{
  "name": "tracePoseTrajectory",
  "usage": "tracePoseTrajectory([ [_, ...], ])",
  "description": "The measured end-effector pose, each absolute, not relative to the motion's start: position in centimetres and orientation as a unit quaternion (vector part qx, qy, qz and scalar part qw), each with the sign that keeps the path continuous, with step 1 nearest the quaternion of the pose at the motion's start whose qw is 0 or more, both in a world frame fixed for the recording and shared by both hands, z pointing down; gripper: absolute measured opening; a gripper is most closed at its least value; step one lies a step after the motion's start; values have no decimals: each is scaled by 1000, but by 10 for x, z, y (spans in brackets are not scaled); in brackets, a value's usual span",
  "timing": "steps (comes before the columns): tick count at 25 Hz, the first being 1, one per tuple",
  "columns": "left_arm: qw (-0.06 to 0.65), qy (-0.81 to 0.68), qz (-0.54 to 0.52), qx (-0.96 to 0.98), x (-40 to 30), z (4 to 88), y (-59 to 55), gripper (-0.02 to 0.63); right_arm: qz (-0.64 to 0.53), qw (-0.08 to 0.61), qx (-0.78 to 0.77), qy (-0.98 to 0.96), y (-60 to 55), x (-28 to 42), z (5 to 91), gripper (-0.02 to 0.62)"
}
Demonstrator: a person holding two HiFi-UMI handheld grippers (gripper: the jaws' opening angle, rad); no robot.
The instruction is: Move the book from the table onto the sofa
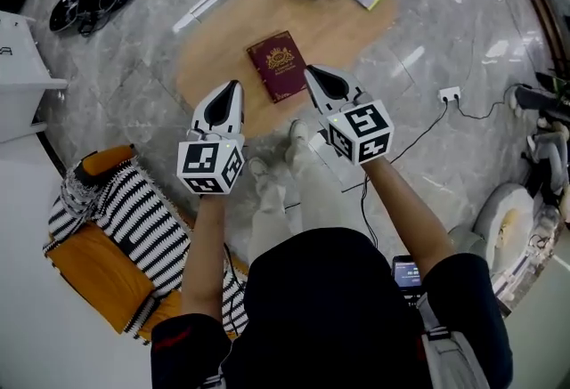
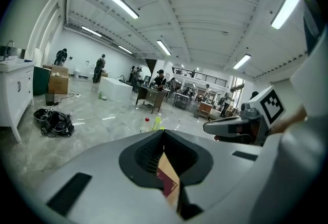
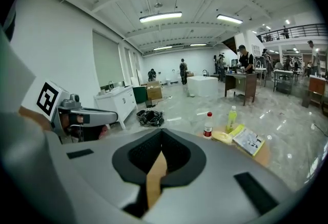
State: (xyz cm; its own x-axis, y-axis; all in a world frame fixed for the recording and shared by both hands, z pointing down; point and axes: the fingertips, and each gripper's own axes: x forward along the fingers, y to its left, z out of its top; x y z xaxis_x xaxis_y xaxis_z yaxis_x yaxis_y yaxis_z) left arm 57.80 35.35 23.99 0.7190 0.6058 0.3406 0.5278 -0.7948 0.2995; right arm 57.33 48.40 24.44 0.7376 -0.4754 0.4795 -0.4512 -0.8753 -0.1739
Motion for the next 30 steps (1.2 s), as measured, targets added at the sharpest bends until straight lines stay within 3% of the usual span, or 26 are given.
tracePoseTrajectory([
  [18, 118, 292, 294, 903, 583, 362, 376, 15, -338, 50, -909, 239, 506, 581, 373, 11],
  [30, 147, 282, 357, 878, 565, 458, 389, 15, -399, 23, -881, 253, 519, 572, 466, 11],
])
